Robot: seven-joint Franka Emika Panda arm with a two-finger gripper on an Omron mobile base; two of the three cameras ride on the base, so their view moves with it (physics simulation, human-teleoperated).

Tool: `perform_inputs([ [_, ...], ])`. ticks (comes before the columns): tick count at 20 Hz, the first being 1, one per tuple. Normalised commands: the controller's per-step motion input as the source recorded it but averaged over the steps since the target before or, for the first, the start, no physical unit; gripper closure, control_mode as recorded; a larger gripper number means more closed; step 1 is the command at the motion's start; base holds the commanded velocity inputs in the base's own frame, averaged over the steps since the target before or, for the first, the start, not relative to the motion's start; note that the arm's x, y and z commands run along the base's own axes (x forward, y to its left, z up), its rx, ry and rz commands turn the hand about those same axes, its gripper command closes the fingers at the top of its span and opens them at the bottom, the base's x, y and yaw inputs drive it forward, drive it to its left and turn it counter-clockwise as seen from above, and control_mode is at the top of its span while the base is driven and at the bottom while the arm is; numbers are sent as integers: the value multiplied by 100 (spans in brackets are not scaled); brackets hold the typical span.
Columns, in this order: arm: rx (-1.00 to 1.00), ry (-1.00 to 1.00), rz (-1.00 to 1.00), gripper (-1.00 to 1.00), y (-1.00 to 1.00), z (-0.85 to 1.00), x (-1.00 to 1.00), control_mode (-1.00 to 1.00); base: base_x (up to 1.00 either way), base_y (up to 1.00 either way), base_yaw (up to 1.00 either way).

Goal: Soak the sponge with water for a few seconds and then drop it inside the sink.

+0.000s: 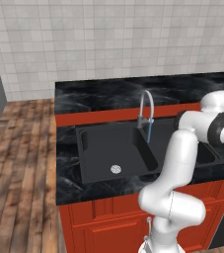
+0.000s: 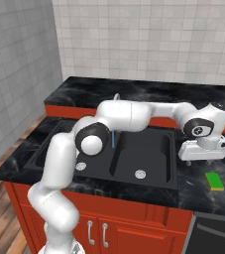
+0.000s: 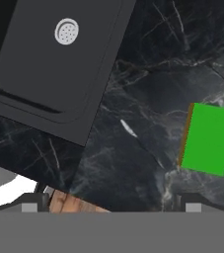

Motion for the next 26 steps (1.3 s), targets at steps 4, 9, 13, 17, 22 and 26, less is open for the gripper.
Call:
perform_inputs([
  [4,5,-1,-10,-100,-19,-26,23,-100,0,0,0],
  [9,1,0,-9,-100,-28,-16,15,-100,0,0,0],
  [13,0,0,-1,-100,-29,-13,13,-100,0,0,0],
  [17,0,0,0,-100,-17,-13,14,-100,0,0,0],
  [22,0,0,0,-100,-2,-19,16,-100,0,0,0],
  [26,1,0,0,-100,0,-27,16,-100,0,0,0],
])
